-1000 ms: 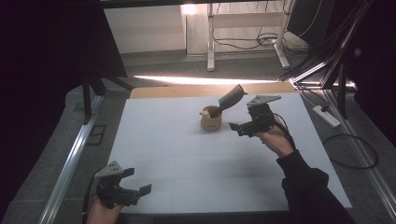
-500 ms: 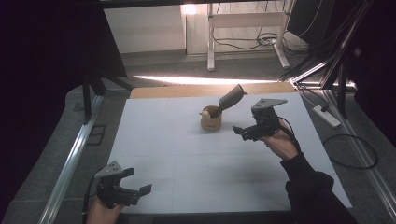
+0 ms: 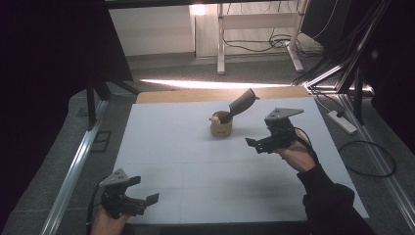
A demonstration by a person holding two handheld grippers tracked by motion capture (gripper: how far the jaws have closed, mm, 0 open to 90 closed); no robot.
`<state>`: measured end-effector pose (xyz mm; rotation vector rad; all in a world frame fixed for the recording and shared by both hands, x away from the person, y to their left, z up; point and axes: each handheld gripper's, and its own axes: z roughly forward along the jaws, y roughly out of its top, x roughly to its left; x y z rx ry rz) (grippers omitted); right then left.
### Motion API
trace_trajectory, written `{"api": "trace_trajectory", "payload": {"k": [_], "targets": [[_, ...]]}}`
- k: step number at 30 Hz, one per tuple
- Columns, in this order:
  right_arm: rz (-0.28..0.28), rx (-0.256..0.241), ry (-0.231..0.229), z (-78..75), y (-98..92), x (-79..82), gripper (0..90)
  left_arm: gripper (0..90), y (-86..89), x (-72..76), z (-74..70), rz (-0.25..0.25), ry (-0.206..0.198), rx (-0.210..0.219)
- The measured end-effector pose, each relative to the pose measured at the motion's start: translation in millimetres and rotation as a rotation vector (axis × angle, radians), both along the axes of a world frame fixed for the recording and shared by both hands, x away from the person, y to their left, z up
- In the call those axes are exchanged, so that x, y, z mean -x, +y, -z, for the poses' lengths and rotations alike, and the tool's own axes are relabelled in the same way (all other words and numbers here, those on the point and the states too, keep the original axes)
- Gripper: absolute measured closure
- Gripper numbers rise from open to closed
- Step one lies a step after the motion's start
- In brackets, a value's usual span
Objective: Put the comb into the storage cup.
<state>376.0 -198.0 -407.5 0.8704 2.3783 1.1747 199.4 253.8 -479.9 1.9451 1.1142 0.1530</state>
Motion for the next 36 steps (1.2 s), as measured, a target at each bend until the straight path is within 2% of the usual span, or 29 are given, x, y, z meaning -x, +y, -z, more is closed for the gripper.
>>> {"api": "trace_trajectory", "payload": {"k": [10, 24, 36], "targets": [[0.021, -0.001, -0.013, 1.3, -9.1, 7.0, 0.0, 0.0, 0.1, 0.1, 0.0, -0.001, -0.001, 0.001], [0.03, 0.007, 0.015, 5.7, -24.0, 16.8, 0.0, 0.0, 0.0, 0.1, 0.0, -0.003, -0.001, 0.0], [0.04, 0.009, 0.012, 9.5, -36.2, 28.1, 0.0, 0.0, 0.0, -0.1, 0.0, -0.004, 0.001, 0.001]]}}
